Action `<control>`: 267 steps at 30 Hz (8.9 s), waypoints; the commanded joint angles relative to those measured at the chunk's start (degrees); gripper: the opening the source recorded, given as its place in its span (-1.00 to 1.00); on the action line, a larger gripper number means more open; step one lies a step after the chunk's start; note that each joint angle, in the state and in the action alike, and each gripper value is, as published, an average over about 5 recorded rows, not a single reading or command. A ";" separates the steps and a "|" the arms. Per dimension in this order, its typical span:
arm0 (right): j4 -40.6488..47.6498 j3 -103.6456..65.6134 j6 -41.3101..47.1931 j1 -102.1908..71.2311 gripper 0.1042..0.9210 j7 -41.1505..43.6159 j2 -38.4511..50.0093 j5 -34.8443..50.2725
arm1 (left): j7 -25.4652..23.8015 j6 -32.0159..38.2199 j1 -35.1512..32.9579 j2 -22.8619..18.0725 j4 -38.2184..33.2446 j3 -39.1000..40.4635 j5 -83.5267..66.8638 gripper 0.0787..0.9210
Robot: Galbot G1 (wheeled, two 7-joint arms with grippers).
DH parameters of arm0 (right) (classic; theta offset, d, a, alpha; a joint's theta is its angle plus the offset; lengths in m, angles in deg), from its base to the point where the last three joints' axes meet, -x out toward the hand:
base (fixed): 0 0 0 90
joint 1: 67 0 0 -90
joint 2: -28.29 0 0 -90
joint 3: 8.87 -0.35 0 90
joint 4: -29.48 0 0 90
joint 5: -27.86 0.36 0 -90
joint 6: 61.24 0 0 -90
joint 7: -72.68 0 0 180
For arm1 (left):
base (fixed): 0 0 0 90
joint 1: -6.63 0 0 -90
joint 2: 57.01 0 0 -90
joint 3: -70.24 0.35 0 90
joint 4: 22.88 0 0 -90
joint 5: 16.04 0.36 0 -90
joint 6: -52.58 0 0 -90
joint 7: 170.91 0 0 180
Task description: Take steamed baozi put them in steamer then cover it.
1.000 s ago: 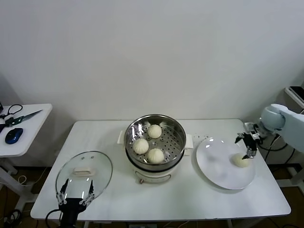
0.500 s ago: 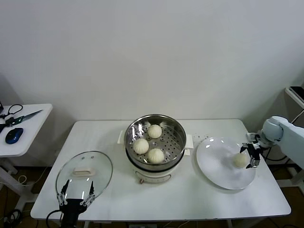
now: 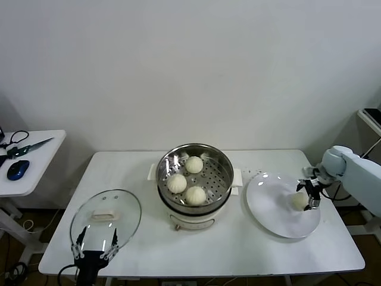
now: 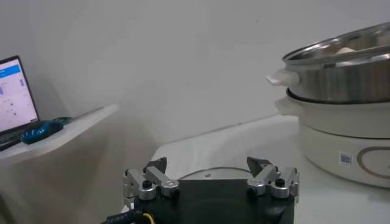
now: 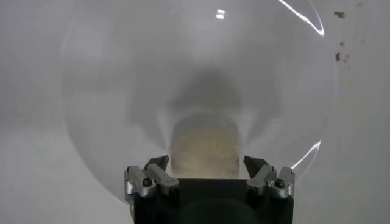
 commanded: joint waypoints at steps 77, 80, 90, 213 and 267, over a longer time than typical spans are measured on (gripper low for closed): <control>-15.72 48.70 19.39 37.08 0.46 -10.21 -33.95 51.76 | -1.17 -0.26 2.37 2.94 -0.48 6.00 0.43 0.77; -15.86 48.62 19.50 36.87 0.49 -10.85 -33.83 50.79 | -1.18 -0.53 2.88 2.84 -0.64 6.19 0.55 0.77; -17.95 46.93 19.65 38.60 0.76 -9.70 -31.69 50.40 | -1.10 -0.64 3.19 2.99 -0.44 6.02 0.57 0.77; -42.74 -85.19 -6.83 -77.87 0.76 -50.92 -15.45 25.15 | 9.84 -1.20 28.30 5.76 31.31 -2.29 72.93 -0.50; -36.88 -85.82 -8.24 -73.14 0.76 -51.07 -15.59 22.26 | -29.82 -47.71 56.02 10.36 6.33 49.46 87.68 -0.83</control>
